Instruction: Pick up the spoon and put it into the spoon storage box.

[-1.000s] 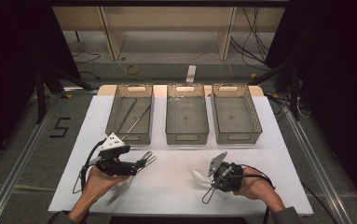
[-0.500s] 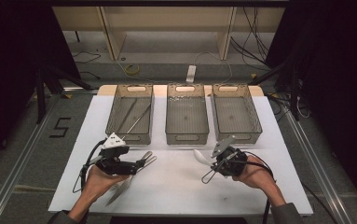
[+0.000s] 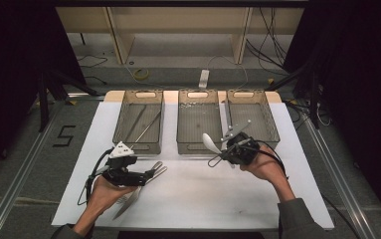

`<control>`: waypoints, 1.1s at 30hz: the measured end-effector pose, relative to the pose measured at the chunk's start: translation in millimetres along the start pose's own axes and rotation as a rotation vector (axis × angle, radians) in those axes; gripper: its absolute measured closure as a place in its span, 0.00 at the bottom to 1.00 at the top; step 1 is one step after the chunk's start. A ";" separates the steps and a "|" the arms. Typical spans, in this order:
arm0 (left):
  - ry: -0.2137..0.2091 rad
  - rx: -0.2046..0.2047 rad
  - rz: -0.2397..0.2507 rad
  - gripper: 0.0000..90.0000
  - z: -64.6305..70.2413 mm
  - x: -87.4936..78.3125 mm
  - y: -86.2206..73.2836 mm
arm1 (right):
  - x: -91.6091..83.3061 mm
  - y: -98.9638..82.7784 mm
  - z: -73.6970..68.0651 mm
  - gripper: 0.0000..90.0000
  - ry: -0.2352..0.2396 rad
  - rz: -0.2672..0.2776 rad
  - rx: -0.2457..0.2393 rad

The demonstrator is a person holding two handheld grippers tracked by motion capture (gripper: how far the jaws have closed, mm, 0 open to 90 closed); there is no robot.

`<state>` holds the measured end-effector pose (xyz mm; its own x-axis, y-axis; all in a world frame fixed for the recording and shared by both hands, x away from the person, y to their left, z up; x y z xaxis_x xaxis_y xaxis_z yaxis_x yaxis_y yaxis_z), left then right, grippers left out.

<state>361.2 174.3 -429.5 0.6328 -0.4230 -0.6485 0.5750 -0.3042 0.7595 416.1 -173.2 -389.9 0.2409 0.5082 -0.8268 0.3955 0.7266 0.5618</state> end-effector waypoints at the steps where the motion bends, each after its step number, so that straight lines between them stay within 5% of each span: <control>1: 0.000 0.000 0.001 0.18 -0.1 -0.3 0.0 | 0.3 2.8 2.2 0.96 -0.002 0.005 0.006; 18: 0.002 -0.008 0.024 0.18 -0.4 -2.3 0.5 | 12.8 46.3 36.2 0.96 -0.064 0.057 0.094; 33: 0.010 -0.009 0.028 0.18 -2.2 -2.9 0.5 | 35.8 69.4 58.2 0.96 -0.098 0.042 0.170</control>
<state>360.8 177.2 -427.3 0.6539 -0.4226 -0.6275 0.5616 -0.2846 0.7769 503.8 -131.5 -382.1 0.3422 0.4831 -0.8059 0.5254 0.6127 0.5904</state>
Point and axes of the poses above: each handheld gripper's, and its own axes: x roughly forward along the jaws, y roughly out of its top, z roughly to its right, the point moved 1 cm from there along x, roughly forward along the jaws, and after that the axes turned 8 degrees about y, right-handed, at the moved point
